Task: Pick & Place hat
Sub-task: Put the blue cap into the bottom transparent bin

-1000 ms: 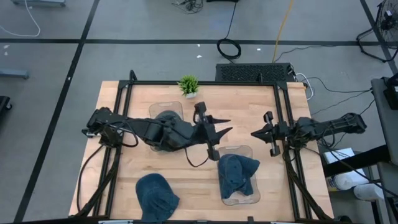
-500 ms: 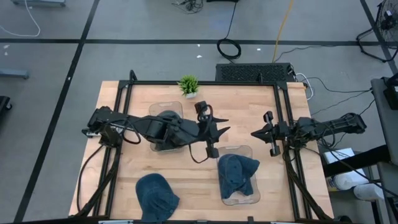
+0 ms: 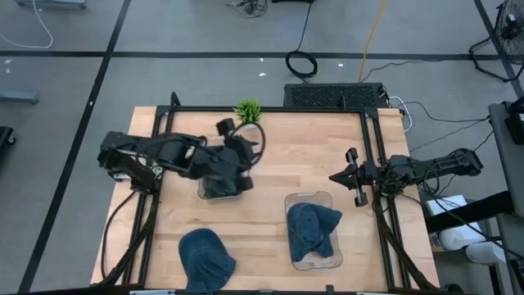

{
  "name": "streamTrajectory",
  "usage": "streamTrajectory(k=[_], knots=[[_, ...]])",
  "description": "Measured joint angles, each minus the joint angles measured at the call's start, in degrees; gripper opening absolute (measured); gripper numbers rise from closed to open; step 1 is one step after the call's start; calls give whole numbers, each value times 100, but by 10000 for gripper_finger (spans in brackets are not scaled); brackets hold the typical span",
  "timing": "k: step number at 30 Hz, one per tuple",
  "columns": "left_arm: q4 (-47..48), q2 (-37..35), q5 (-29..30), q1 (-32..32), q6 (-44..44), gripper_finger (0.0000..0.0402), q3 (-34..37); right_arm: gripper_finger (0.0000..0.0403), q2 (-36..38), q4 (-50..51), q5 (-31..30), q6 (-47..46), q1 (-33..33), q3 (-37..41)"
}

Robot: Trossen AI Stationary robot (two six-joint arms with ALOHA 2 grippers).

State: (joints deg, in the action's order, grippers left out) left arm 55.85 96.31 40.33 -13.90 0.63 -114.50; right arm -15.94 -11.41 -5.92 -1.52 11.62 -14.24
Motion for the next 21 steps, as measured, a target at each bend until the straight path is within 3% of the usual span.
streamTrajectory(k=[4, 14, 21], knots=[[164, -391, -365, 0, 184, 116, 432, 0, 0, -71, 1, 1, 0, 0], [-1967, -2243, -486, 16, 468, 116, 3735, 0, 0, -73, -1, -31, 0, 0], [-3563, -3431, -953, 16, 585, 116, 5505, 0, 0, -77, -15, -11, 0, 0]])
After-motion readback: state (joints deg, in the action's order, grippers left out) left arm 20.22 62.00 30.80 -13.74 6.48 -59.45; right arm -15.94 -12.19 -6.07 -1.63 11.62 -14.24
